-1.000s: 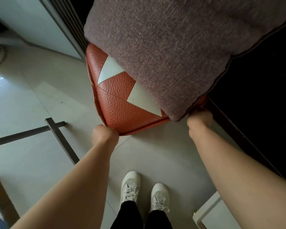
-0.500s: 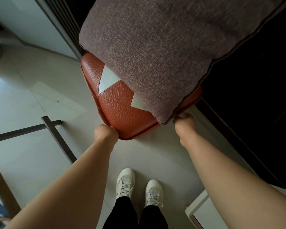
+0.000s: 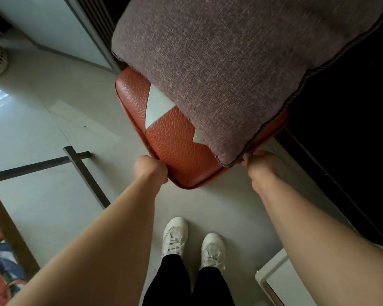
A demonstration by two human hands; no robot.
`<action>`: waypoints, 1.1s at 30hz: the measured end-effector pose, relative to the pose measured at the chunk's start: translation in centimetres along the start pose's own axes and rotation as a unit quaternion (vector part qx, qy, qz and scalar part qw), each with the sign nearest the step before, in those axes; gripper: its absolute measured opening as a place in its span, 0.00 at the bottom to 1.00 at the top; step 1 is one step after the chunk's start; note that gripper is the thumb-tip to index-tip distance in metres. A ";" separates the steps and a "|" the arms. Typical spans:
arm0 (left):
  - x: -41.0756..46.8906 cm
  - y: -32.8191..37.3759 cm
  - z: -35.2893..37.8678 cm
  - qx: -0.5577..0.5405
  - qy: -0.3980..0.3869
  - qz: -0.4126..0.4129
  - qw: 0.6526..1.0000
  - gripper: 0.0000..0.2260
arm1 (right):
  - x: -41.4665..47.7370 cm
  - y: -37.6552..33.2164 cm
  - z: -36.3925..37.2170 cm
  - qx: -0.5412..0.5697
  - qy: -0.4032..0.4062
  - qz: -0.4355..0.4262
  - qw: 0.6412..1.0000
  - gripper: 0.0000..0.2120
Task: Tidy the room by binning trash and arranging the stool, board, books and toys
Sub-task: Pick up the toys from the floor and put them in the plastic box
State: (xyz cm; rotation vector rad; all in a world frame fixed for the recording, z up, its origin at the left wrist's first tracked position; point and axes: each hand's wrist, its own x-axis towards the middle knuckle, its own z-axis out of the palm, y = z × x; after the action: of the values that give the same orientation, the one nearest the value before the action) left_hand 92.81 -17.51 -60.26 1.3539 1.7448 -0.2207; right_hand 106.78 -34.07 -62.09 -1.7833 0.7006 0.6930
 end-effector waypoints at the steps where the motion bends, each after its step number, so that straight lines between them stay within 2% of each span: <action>1: -0.3 -0.2 0.2 0.009 -0.007 -0.003 1.000 0.08 | 0.3 0.2 -0.4 -0.021 0.003 -0.018 1.000 0.02; 4: -0.7 -0.7 0.5 0.019 -0.030 -0.019 0.999 0.11 | 1.1 0.6 -1.1 -0.082 0.004 -0.060 0.995 0.13; 8: -0.5 -0.6 -0.2 0.033 -0.050 -0.019 0.998 0.12 | 1.2 0.4 -1.5 -0.110 -0.027 -0.052 0.992 0.12; 10: -1.2 0.4 -0.6 0.068 -0.030 -0.001 0.997 0.11 | 0.5 -0.7 -2.0 -0.143 -0.015 -0.060 0.988 0.06; 12: -2.5 2.0 -1.2 0.089 0.008 0.030 0.996 0.12 | -0.4 -2.4 -2.5 -0.153 0.013 -0.095 0.984 0.10; 15: -5.5 6.4 -2.4 0.060 0.045 0.098 0.992 0.20 | -2.2 -7.2 -3.7 -0.164 0.062 -0.169 0.970 0.16; 17: -7.1 9.6 -3.0 0.011 0.049 0.128 0.990 0.23 | -3.0 -10.8 -4.0 -0.143 0.082 -0.201 0.966 0.19; 19: -8.3 12.1 -3.2 -0.047 0.019 0.134 0.990 0.29 | -3.8 -14.5 -4.2 -0.097 0.098 -0.215 0.967 0.20; 23: -9.8 14.9 -3.2 -0.145 -0.065 0.067 0.985 0.53 | -5.1 -20.9 -4.7 -0.009 0.109 -0.245 0.963 0.23; 26: -9.8 16.0 -3.1 -0.193 -0.099 0.022 0.976 0.67 | -4.9 -23.8 -5.1 0.095 0.035 -0.209 0.973 0.37; 27: -9.8 16.3 -3.0 -0.199 -0.107 0.006 0.974 0.69 | -4.8 -24.4 -5.2 0.113 0.013 -0.198 0.974 0.42; 29: -9.5 16.5 -2.7 -0.209 -0.120 -0.016 0.970 0.66 | -4.1 -25.2 -5.3 0.119 -0.006 -0.179 0.977 0.49; 31: -9.0 16.5 -2.1 -0.222 -0.127 -0.030 0.966 0.61 | -3.2 -25.9 -5.3 0.144 -0.022 -0.155 0.977 0.52; 33: -8.7 16.3 -1.6 -0.225 -0.123 -0.039 0.966 0.60 | -2.7 -26.4 -5.1 0.167 -0.049 -0.120 0.977 0.51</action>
State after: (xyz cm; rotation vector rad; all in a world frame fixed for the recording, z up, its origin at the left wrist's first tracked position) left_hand 105.86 -16.21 -47.15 0.8889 1.5237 -0.0274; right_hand 125.18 -31.20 -42.47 -1.4820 0.4924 0.4653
